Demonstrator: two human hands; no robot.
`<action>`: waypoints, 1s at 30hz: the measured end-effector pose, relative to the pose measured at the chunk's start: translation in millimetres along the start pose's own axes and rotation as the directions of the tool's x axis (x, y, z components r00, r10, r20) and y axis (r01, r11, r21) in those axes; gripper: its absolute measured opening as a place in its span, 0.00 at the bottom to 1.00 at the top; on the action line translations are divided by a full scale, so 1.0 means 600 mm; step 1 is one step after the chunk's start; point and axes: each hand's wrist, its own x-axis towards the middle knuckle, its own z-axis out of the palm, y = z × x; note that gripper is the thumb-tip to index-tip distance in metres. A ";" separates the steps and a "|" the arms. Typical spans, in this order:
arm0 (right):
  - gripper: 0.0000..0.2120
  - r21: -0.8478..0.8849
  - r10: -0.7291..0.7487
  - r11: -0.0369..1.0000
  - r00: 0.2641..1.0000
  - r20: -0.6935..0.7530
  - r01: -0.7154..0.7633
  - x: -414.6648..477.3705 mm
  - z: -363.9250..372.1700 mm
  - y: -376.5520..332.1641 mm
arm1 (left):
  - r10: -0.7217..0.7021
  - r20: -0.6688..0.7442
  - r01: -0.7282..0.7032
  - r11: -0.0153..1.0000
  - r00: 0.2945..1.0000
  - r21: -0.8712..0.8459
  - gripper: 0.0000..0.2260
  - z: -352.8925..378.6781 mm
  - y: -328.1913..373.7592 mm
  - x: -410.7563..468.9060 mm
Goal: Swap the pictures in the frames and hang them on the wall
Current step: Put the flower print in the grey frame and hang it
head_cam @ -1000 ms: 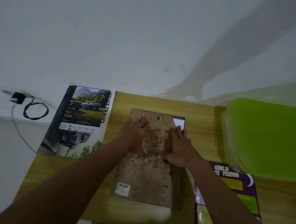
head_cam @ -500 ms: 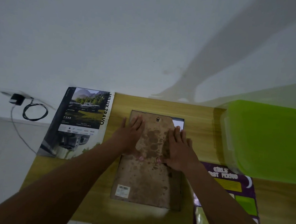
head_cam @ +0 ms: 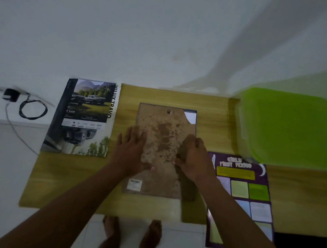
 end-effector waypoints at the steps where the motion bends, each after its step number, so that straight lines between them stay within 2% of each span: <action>1: 0.47 -0.038 0.028 0.999 0.999 -0.022 -0.029 -0.005 -0.002 -0.002 | -0.035 -0.022 0.035 0.999 0.999 -0.023 0.54 0.001 0.003 -0.009; 4: 0.46 -0.027 0.114 0.993 0.993 0.000 -0.114 -0.009 -0.004 -0.004 | -0.094 -0.014 0.092 0.990 0.996 -0.109 0.51 0.012 0.006 -0.034; 6: 0.45 -0.005 0.135 0.991 0.991 -0.010 -0.135 -0.009 0.001 -0.005 | -0.095 0.014 0.096 0.991 0.995 -0.092 0.49 0.018 0.004 -0.039; 13: 0.44 -0.149 0.074 0.985 0.993 -0.087 -0.086 -0.005 0.022 -0.001 | -0.042 0.012 0.041 0.997 0.999 0.066 0.49 0.028 -0.008 -0.045; 16: 0.41 -0.149 0.037 0.988 0.996 -0.086 -0.050 -0.008 0.027 0.003 | -0.004 0.069 0.004 1.000 0.998 -0.009 0.50 0.026 -0.014 -0.046; 19: 0.41 -0.134 0.004 0.991 0.995 -0.096 -0.017 -0.009 0.037 0.008 | 0.065 0.108 -0.062 0.998 0.992 -0.032 0.56 0.028 -0.020 -0.045; 21: 0.40 -0.132 -0.032 0.991 0.997 -0.066 0.023 -0.006 0.041 0.009 | 0.093 0.108 -0.089 0.995 0.990 -0.035 0.58 0.035 -0.022 -0.052; 23: 0.39 -0.071 -0.043 0.997 0.999 -0.013 0.042 -0.005 0.044 0.009 | 0.092 0.090 -0.087 0.995 0.992 -0.055 0.58 0.042 -0.025 -0.055; 26: 0.39 -0.075 -0.062 0.995 0.998 0.014 0.063 -0.004 0.044 0.013 | 0.103 0.103 -0.100 0.995 0.989 -0.029 0.57 0.037 -0.030 -0.052; 28: 0.41 -0.071 -0.087 0.993 0.996 0.031 0.089 -0.007 0.040 0.015 | 0.127 0.163 -0.123 0.992 0.979 -0.036 0.56 0.031 -0.034 -0.047; 30: 0.48 -0.073 -0.110 0.990 0.990 0.086 0.117 -0.014 0.036 0.016 | 0.142 0.202 -0.135 0.990 0.969 -0.051 0.57 0.025 -0.038 -0.043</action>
